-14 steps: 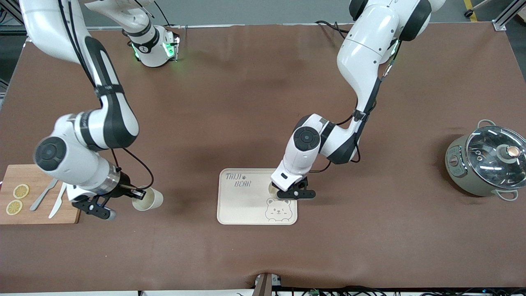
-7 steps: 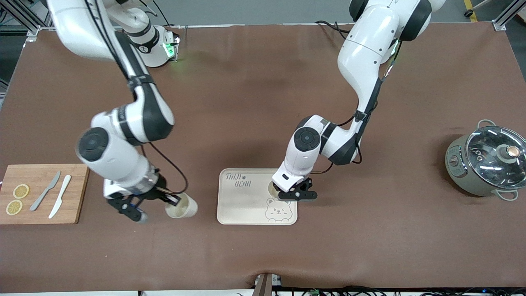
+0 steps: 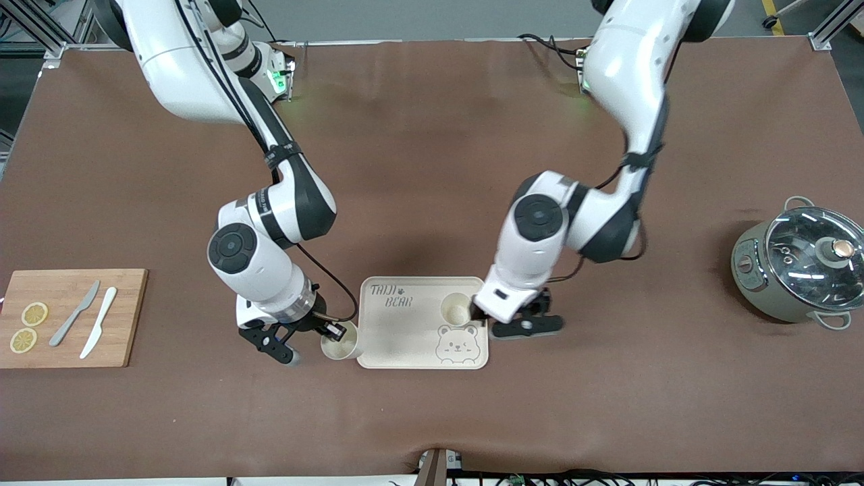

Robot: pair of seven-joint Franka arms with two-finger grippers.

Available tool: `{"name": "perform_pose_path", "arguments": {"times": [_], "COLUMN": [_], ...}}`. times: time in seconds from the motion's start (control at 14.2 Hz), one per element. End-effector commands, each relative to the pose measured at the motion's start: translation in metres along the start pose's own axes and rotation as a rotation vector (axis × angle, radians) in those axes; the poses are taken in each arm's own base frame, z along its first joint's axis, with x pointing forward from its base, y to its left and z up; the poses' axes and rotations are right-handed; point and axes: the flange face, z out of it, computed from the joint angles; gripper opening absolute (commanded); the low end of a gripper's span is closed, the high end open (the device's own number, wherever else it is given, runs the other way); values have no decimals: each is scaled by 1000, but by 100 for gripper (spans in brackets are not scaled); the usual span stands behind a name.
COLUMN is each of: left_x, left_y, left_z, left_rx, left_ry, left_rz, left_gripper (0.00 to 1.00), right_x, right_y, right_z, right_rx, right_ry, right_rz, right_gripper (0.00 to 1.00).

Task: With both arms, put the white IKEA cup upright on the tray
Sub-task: 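Open the left gripper on the tray while the right gripper carries its cup, then retract the left gripper while the right gripper lowers its cup onto the tray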

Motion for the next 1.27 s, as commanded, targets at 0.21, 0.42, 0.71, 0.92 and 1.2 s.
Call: {"name": "perform_pose_path", "arguments": {"times": [0.21, 0.42, 0.71, 0.92, 1.2], "left_x": [58, 67, 61, 45, 15], "left_y": [-162, -205, -233, -242, -264], "left_z": [-85, -96, -136, -179, -244], "left_rx": [-32, -42, -46, -52, -75], "left_ry": [-105, -122, -167, -195, -271], "left_rz": [167, 210, 257, 260, 293], "left_gripper": [100, 100, 100, 100, 100], "right_x": [-30, -43, -56, -58, -61], "right_y": [-14, -22, -25, -24, -21], "right_z": [54, 56, 68, 77, 86], "right_rx": [-22, -26, -37, -42, -47], "right_ry": [-3, -8, -15, -5, -7], "right_rz": [-19, -22, -33, -46, -46], "right_gripper": [0, 0, 0, 0, 0]}}
